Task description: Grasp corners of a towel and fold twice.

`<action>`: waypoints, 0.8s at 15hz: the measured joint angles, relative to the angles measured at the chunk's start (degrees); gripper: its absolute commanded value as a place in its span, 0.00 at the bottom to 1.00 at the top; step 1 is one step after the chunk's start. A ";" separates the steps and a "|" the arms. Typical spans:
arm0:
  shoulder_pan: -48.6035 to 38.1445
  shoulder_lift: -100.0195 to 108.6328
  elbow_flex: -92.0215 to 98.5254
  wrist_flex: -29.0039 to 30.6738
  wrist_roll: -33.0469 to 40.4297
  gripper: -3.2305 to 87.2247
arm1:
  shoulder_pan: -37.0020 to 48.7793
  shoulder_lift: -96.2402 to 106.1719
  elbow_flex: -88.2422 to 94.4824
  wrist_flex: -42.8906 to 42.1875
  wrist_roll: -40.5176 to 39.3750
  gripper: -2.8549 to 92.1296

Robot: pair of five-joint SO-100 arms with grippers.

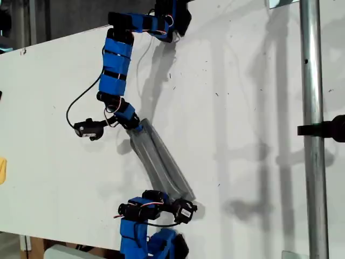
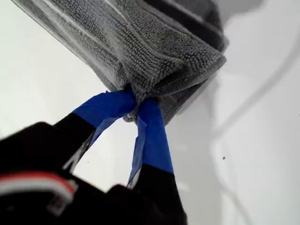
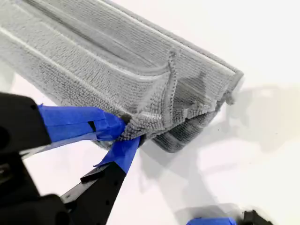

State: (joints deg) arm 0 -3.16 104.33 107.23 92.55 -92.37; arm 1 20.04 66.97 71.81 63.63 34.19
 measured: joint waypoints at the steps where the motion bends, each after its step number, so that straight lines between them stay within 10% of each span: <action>1: 0.26 0.00 1.14 -2.46 -0.62 0.01 | -0.35 -2.37 0.18 0.62 0.53 0.03; 5: 3.08 -1.49 7.91 -13.97 -3.60 0.15 | -0.18 -9.14 0.18 1.23 1.32 0.03; 7: 5.45 -2.72 9.05 -15.47 -6.06 0.24 | 0.09 -10.63 -0.70 1.41 1.32 0.23; 12: 10.99 -0.26 9.76 -3.25 -21.53 0.31 | 0.88 -10.72 -1.58 3.16 1.49 0.36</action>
State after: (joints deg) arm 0 7.82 104.06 116.98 89.30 -113.91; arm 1 20.92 56.25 70.22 66.80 35.68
